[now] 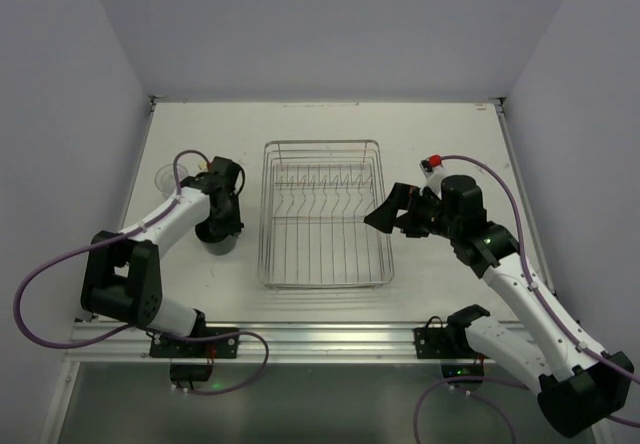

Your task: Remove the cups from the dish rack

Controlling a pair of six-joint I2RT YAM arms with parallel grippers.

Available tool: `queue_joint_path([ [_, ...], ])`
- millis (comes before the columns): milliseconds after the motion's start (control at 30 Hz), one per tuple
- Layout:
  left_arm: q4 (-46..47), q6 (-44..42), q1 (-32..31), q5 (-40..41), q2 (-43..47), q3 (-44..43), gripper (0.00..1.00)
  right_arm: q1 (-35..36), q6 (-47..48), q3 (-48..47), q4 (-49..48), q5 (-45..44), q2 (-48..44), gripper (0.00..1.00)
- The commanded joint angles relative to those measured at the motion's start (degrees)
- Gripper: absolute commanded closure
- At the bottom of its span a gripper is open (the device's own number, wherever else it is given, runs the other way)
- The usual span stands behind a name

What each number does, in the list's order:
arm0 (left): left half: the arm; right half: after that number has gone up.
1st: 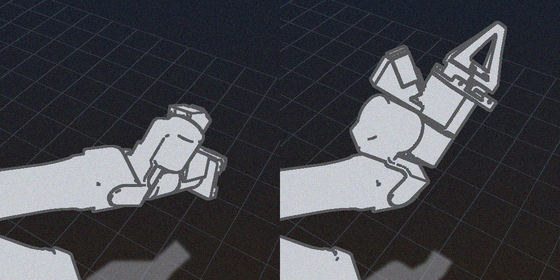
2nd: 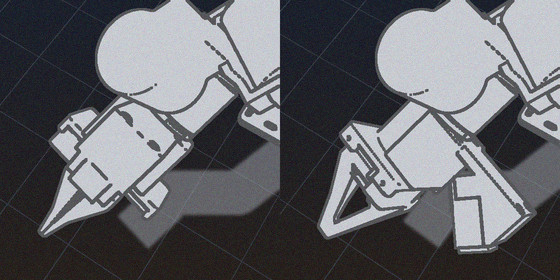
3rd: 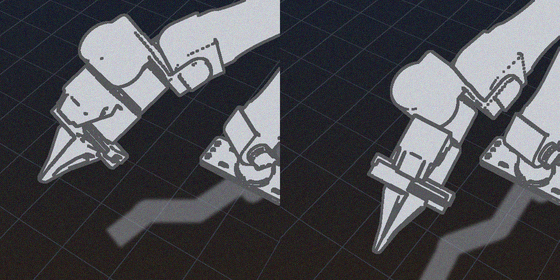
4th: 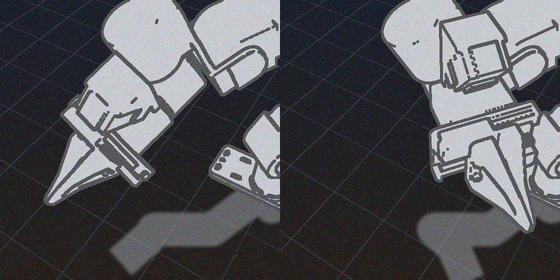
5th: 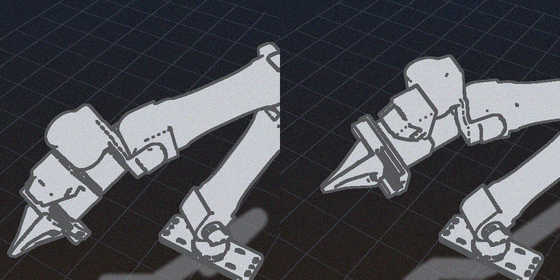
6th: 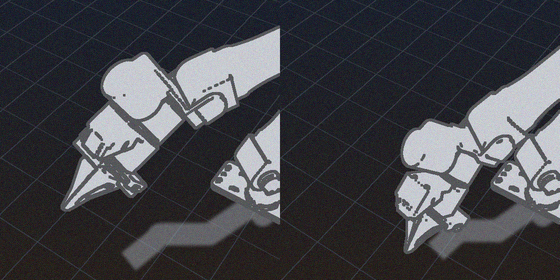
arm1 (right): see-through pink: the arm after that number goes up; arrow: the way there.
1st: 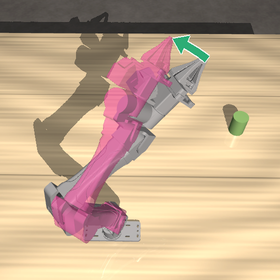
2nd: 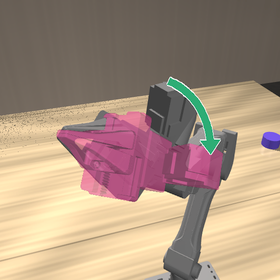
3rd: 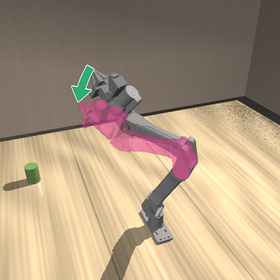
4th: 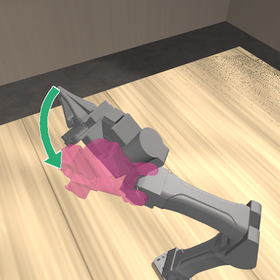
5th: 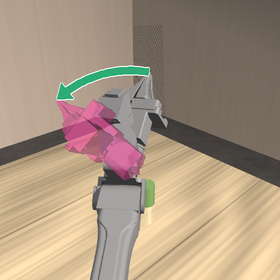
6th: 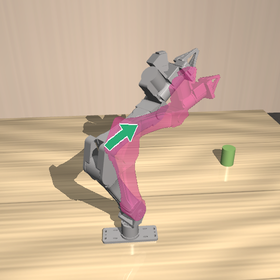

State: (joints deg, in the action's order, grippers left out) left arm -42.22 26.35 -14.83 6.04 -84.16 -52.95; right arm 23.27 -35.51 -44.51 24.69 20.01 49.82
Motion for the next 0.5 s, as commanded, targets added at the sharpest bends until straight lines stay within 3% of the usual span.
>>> queue_joint_path([
  [0,2.14,-1.21,0.77,0.28,0.22,-1.81,0.72,0.38,1.05,0.04,-0.60,-1.20,0.01,0.01],
  [200,-1.01,-0.42,0.86,2.04,2.85,-3.91,0.57,0.90,1.14,-0.57,-0.26,-1.46,0.10,0.01],
  [467,-9.81,-0.51,0.86,2.23,15.77,-17.77,0.46,1.08,3.95,-1.28,1.42,-3.40,-1.13,0.01],
])
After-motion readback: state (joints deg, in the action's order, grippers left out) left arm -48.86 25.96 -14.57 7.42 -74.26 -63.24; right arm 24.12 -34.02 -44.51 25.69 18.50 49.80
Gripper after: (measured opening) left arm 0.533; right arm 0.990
